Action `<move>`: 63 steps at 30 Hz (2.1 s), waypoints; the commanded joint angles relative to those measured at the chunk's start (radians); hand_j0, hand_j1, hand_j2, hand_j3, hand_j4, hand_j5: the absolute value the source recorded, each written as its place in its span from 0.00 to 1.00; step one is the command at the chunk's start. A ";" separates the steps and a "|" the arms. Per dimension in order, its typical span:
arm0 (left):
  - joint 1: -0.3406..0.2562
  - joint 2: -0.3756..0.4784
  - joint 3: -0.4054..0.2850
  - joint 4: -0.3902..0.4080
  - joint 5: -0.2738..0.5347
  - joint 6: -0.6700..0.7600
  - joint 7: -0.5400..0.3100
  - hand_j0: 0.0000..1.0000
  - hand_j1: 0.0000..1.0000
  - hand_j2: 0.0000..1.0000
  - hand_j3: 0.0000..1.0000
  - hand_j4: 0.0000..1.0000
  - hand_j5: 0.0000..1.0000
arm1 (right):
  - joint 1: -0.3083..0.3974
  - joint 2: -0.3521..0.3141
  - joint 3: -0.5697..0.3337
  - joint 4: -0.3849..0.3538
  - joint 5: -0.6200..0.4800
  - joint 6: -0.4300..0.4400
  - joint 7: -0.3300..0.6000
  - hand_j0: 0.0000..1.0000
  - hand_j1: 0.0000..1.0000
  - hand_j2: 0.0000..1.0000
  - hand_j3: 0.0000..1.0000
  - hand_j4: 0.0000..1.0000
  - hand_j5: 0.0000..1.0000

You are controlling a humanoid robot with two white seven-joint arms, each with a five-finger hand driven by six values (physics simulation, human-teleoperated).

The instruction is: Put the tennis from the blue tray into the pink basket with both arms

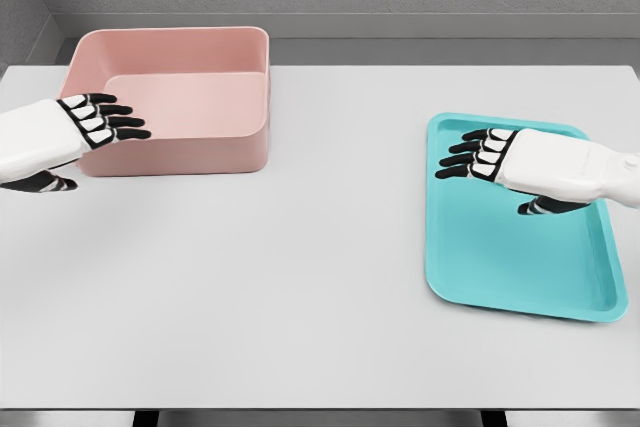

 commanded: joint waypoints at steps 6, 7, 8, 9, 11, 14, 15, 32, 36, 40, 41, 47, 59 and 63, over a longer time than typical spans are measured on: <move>0.006 0.010 0.000 -0.019 0.006 0.001 0.001 1.00 1.00 1.00 1.00 1.00 1.00 | -0.011 0.032 0.014 0.020 0.023 0.001 -0.004 1.00 1.00 1.00 1.00 1.00 1.00; 0.008 0.010 0.000 -0.019 0.006 0.001 0.001 1.00 1.00 1.00 1.00 1.00 1.00 | -0.012 0.047 0.014 0.048 0.018 0.001 -0.004 1.00 1.00 1.00 1.00 1.00 1.00; 0.011 0.010 0.000 -0.019 0.005 0.001 0.001 1.00 1.00 1.00 1.00 1.00 1.00 | -0.032 0.064 0.013 0.096 0.009 0.001 -0.004 1.00 1.00 1.00 1.00 1.00 1.00; 0.014 0.009 0.000 -0.019 0.005 0.001 0.001 1.00 1.00 1.00 1.00 1.00 1.00 | -0.041 0.084 0.013 0.135 0.009 0.001 -0.004 1.00 1.00 1.00 1.00 1.00 1.00; 0.015 0.010 0.000 -0.019 0.005 0.001 0.001 1.00 1.00 1.00 1.00 1.00 1.00 | -0.063 0.134 0.014 0.211 0.018 0.001 -0.002 1.00 1.00 1.00 1.00 1.00 1.00; 0.018 0.010 0.000 -0.019 0.005 0.001 0.001 1.00 1.00 1.00 1.00 1.00 1.00 | -0.092 0.225 0.011 0.304 0.023 0.001 0.067 1.00 1.00 1.00 1.00 1.00 1.00; 0.020 0.010 0.000 -0.019 0.005 0.001 0.001 1.00 1.00 1.00 1.00 1.00 1.00 | -0.110 0.265 0.011 0.361 0.026 0.001 0.108 1.00 1.00 1.00 1.00 1.00 1.00; 0.028 0.010 0.000 -0.017 0.005 0.001 0.001 1.00 1.00 1.00 1.00 1.00 1.00 | -0.135 0.335 0.010 0.649 0.073 0.001 0.125 1.00 1.00 1.00 1.00 1.00 1.00; 0.028 0.010 0.000 -0.019 0.005 0.001 0.001 1.00 1.00 1.00 1.00 1.00 1.00 | -0.135 0.337 0.010 0.643 0.075 0.001 0.125 1.00 1.00 1.00 1.00 1.00 1.00; 0.029 0.010 0.000 -0.017 0.005 0.001 0.001 1.00 1.00 1.00 1.00 1.00 1.00 | -0.133 0.351 0.011 0.645 0.082 0.001 0.125 1.00 1.00 1.00 1.00 1.00 1.00; 0.028 0.011 0.000 -0.017 0.006 0.001 0.001 1.00 1.00 1.00 1.00 1.00 1.00 | -0.133 0.351 0.011 0.645 0.084 0.001 0.125 1.00 1.00 1.00 1.00 1.00 1.00; 0.029 0.036 0.005 -0.025 0.013 0.001 0.001 1.00 1.00 1.00 1.00 1.00 1.00 | -0.130 0.357 0.013 0.649 0.110 0.001 0.138 0.94 0.94 0.94 0.94 0.94 0.94; 0.029 0.033 0.003 -0.033 0.011 0.001 0.001 1.00 1.00 1.00 1.00 1.00 1.00 | -0.132 0.357 0.016 0.679 0.127 0.001 0.138 0.88 0.88 0.88 0.88 0.88 0.88; 0.029 0.034 0.003 -0.034 0.013 0.001 0.001 1.00 1.00 1.00 1.00 1.00 1.00 | -0.132 0.357 0.014 0.679 0.127 0.001 0.138 0.83 0.83 0.83 0.83 0.83 0.83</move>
